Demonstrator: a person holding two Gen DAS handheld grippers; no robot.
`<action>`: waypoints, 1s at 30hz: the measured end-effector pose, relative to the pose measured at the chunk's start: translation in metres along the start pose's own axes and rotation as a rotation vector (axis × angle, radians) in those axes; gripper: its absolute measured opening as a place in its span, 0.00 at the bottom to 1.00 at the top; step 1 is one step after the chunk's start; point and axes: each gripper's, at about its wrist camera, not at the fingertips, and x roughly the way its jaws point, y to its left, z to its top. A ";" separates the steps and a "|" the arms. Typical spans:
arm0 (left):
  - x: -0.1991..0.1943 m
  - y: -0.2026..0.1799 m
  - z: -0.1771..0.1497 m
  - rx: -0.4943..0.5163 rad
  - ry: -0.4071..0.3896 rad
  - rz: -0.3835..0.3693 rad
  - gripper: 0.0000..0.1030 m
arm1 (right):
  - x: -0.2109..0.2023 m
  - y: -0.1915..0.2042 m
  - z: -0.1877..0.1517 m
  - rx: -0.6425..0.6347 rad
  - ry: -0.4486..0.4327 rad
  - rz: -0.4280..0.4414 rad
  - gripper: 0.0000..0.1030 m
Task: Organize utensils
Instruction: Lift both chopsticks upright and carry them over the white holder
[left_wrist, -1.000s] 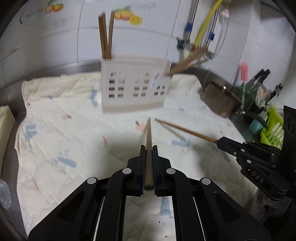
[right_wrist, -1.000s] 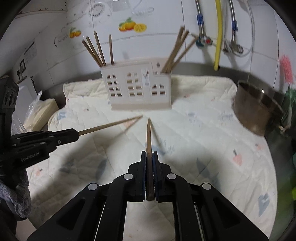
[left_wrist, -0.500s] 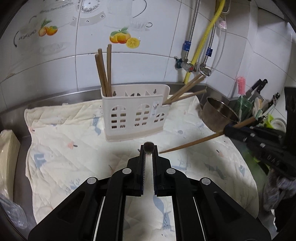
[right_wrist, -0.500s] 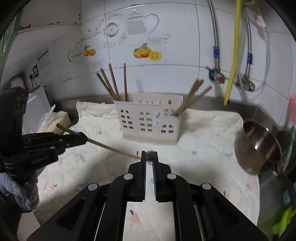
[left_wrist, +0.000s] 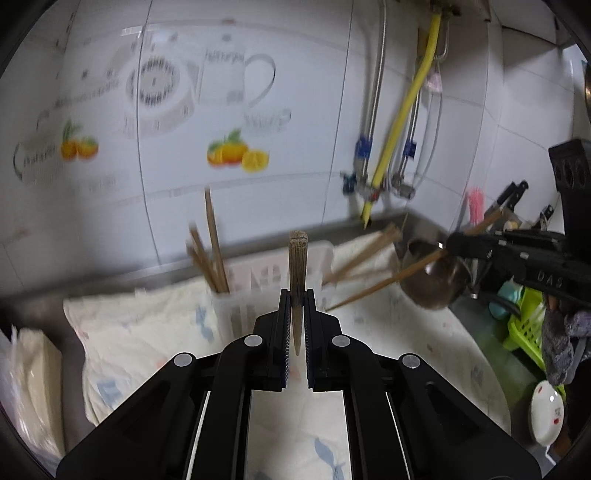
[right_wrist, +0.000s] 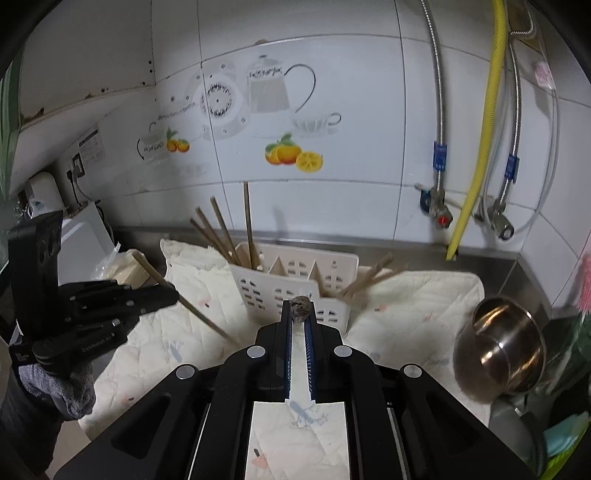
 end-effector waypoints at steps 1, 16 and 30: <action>-0.001 0.000 0.008 0.004 -0.012 0.009 0.06 | -0.002 -0.001 0.005 -0.004 -0.006 -0.005 0.06; -0.004 0.024 0.083 -0.009 -0.135 0.102 0.06 | 0.002 -0.019 0.050 -0.014 -0.034 -0.054 0.06; 0.034 0.044 0.074 -0.044 -0.108 0.158 0.06 | 0.041 -0.021 0.050 -0.017 0.023 -0.057 0.06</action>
